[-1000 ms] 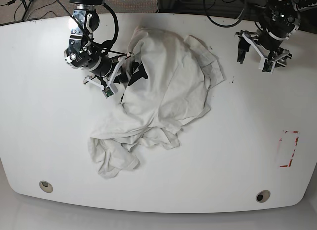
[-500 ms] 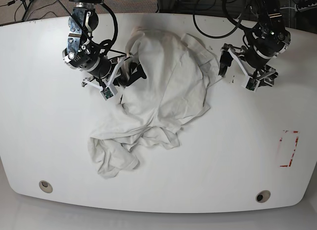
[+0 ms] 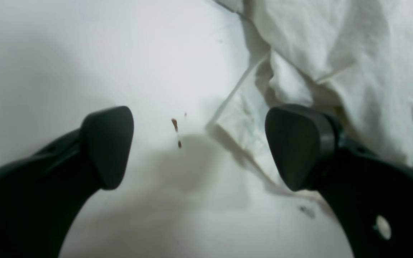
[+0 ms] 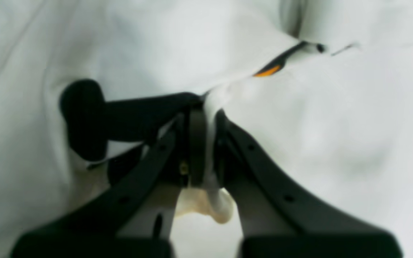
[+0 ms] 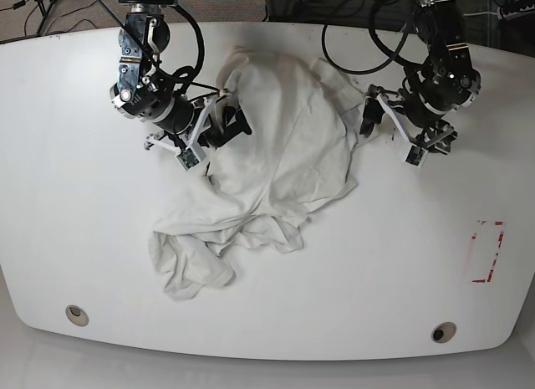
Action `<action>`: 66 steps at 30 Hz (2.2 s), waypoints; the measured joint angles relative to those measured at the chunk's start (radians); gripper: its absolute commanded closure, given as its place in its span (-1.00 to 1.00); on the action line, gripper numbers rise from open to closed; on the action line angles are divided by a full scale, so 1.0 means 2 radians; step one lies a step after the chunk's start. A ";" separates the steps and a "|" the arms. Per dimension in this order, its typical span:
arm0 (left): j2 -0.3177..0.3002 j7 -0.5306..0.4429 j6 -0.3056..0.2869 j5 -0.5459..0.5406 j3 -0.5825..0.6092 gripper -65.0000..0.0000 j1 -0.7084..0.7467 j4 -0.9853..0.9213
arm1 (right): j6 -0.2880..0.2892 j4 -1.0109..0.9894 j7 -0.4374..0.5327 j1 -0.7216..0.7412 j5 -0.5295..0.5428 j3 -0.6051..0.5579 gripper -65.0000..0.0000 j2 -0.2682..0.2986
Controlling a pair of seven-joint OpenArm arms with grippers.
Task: Fold the T-shirt properly
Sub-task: 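Lower the left gripper onto the shirt and grasp the fabric, then lift the shirt with both grippers and pull them apart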
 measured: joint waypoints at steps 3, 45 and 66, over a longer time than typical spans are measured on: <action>0.010 0.001 0.002 0.002 -0.002 -0.84 -0.023 -0.018 | 0.000 0.000 0.000 0.000 0.000 0.000 1.00 0.000; 0.054 -0.061 0.003 -0.011 0.078 0.34 -0.225 -0.325 | 0.000 0.000 0.000 0.000 0.000 0.000 1.00 0.000; 0.028 -0.016 0.000 -0.008 0.084 1.00 -0.167 -0.230 | 0.000 0.052 -0.010 0.001 -0.002 0.003 1.00 0.002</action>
